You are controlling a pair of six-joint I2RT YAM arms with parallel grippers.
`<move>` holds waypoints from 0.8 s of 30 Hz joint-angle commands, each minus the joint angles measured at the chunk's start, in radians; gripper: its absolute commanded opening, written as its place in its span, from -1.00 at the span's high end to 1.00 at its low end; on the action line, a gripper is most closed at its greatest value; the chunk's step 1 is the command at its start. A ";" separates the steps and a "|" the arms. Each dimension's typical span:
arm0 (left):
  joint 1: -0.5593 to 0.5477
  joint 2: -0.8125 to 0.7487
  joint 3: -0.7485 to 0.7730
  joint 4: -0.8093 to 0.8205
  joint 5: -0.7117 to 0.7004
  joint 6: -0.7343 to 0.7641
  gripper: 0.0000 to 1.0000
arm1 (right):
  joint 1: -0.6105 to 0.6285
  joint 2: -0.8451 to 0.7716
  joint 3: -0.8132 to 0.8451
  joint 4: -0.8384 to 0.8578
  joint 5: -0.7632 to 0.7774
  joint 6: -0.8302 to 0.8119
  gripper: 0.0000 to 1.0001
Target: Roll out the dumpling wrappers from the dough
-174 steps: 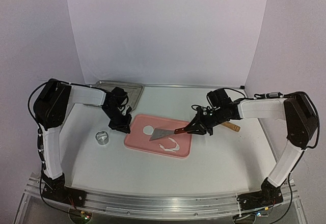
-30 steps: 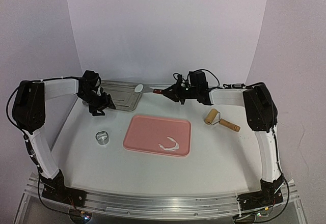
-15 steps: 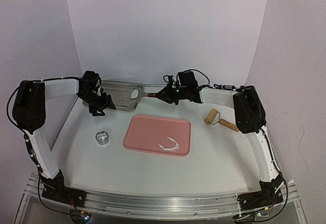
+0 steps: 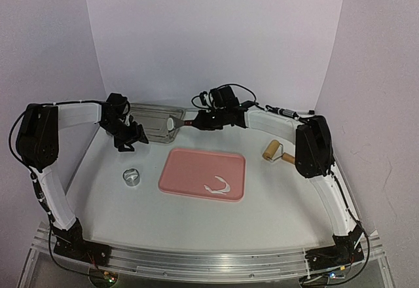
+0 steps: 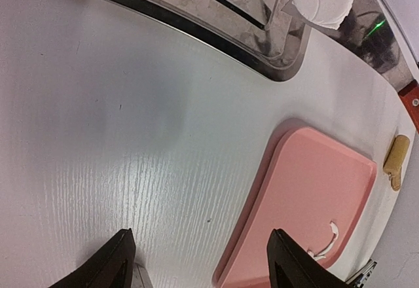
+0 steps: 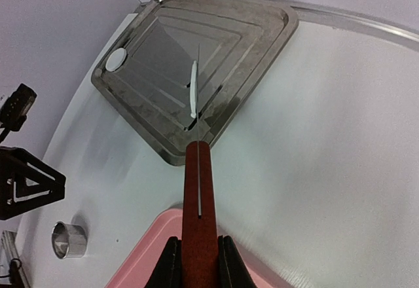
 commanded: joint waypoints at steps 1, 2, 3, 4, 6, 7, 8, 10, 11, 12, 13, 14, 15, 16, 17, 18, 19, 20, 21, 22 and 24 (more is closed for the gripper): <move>0.004 -0.043 -0.013 0.000 -0.003 0.013 -0.41 | 0.039 0.029 0.082 -0.057 0.168 -0.180 1.00; 0.004 -0.046 -0.016 -0.002 -0.003 0.014 -0.41 | 0.044 0.031 0.094 -0.061 0.189 -0.204 1.00; 0.004 -0.049 -0.018 -0.005 -0.003 0.015 -0.41 | 0.049 0.035 0.106 -0.067 0.210 -0.231 1.00; 0.004 -0.051 -0.020 -0.008 -0.003 0.016 -0.41 | 0.054 0.041 0.119 -0.072 0.229 -0.263 1.00; 0.004 -0.057 -0.028 -0.012 -0.004 0.016 -0.41 | 0.063 0.054 0.148 -0.088 0.267 -0.315 1.00; 0.004 -0.061 -0.031 -0.013 -0.003 0.016 -0.41 | 0.065 0.060 0.161 -0.096 0.282 -0.338 1.00; 0.005 -0.066 -0.033 -0.014 -0.003 0.016 -0.42 | 0.066 0.064 0.170 -0.102 0.295 -0.356 1.00; 0.004 -0.074 -0.038 -0.018 -0.005 0.016 -0.42 | 0.068 0.062 0.171 -0.104 0.313 -0.374 1.00; 0.004 -0.077 -0.042 -0.019 -0.007 0.016 -0.42 | 0.070 0.058 0.170 -0.105 0.320 -0.393 1.00; 0.004 -0.081 -0.045 -0.020 -0.007 0.016 -0.42 | 0.073 0.054 0.170 -0.105 0.334 -0.415 1.00; 0.004 -0.084 -0.049 -0.021 -0.008 0.016 -0.42 | 0.074 0.050 0.169 -0.105 0.350 -0.433 1.00; 0.004 -0.087 -0.052 -0.021 -0.007 0.016 -0.42 | 0.076 0.048 0.170 -0.105 0.359 -0.445 1.00; 0.004 -0.088 -0.056 -0.021 -0.006 0.015 -0.42 | 0.077 0.046 0.172 -0.105 0.364 -0.452 1.00; 0.004 -0.088 -0.058 -0.021 -0.003 0.014 -0.42 | 0.078 0.044 0.176 -0.105 0.371 -0.456 1.00; 0.004 -0.089 -0.060 -0.021 -0.001 0.013 -0.43 | 0.080 0.042 0.180 -0.104 0.380 -0.460 1.00; 0.004 -0.091 -0.061 -0.021 0.000 0.013 -0.43 | 0.083 0.039 0.183 -0.104 0.395 -0.466 1.00; 0.004 -0.093 -0.063 -0.021 0.000 0.012 -0.43 | 0.087 0.035 0.186 -0.103 0.414 -0.473 1.00; 0.004 -0.097 -0.065 -0.019 0.000 0.012 -0.43 | 0.089 0.031 0.188 -0.102 0.433 -0.481 1.00; 0.004 -0.101 -0.067 -0.019 -0.001 0.010 -0.43 | 0.091 0.027 0.192 -0.101 0.444 -0.485 1.00; 0.004 -0.106 -0.070 -0.017 -0.003 0.010 -0.44 | 0.092 0.025 0.196 -0.100 0.456 -0.485 1.00; 0.004 -0.116 -0.075 -0.016 -0.009 0.010 -0.44 | 0.094 0.019 0.201 -0.097 0.477 -0.484 1.00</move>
